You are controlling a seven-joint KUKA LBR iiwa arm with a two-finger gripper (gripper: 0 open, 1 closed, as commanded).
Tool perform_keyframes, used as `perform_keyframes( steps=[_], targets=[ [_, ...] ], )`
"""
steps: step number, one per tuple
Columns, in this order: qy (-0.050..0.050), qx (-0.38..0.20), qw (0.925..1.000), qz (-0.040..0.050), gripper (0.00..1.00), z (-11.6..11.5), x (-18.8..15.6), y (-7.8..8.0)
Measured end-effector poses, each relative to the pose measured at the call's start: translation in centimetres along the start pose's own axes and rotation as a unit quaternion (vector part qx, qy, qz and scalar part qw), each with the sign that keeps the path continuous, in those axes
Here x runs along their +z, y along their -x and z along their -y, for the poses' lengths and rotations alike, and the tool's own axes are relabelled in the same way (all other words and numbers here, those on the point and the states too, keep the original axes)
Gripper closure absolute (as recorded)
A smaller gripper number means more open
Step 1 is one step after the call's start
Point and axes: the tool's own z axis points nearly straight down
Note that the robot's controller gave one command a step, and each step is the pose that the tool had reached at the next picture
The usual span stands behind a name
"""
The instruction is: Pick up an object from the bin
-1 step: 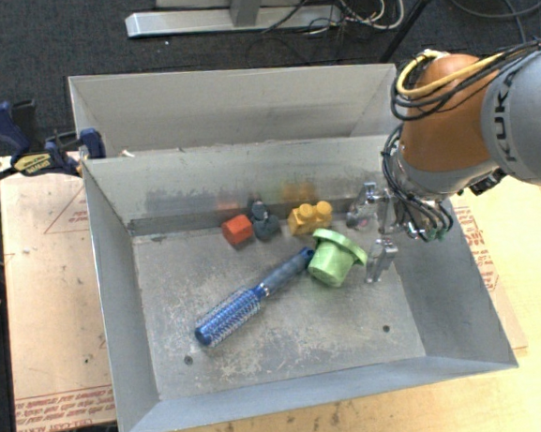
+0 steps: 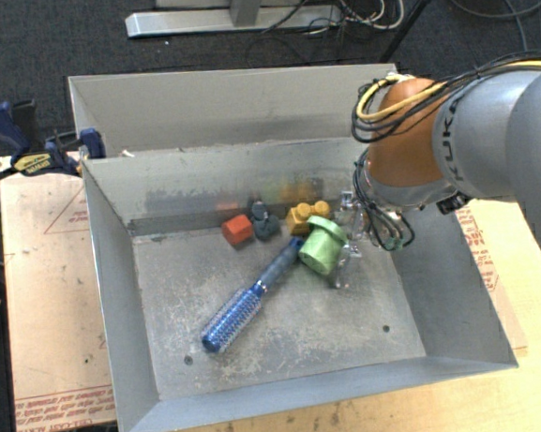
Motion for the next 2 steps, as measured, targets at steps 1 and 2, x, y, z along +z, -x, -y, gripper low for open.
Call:
perform_keyframes(
  steps=[1, 2],
  targets=[
    [0.0, 0.0, 1.0, 0.0011, 1.0, 0.0, -0.4, 0.1],
    [0.0, -0.025, 0.9997, 0.0049, 1.0, -0.9, -16.0, 0.5]
  ],
)
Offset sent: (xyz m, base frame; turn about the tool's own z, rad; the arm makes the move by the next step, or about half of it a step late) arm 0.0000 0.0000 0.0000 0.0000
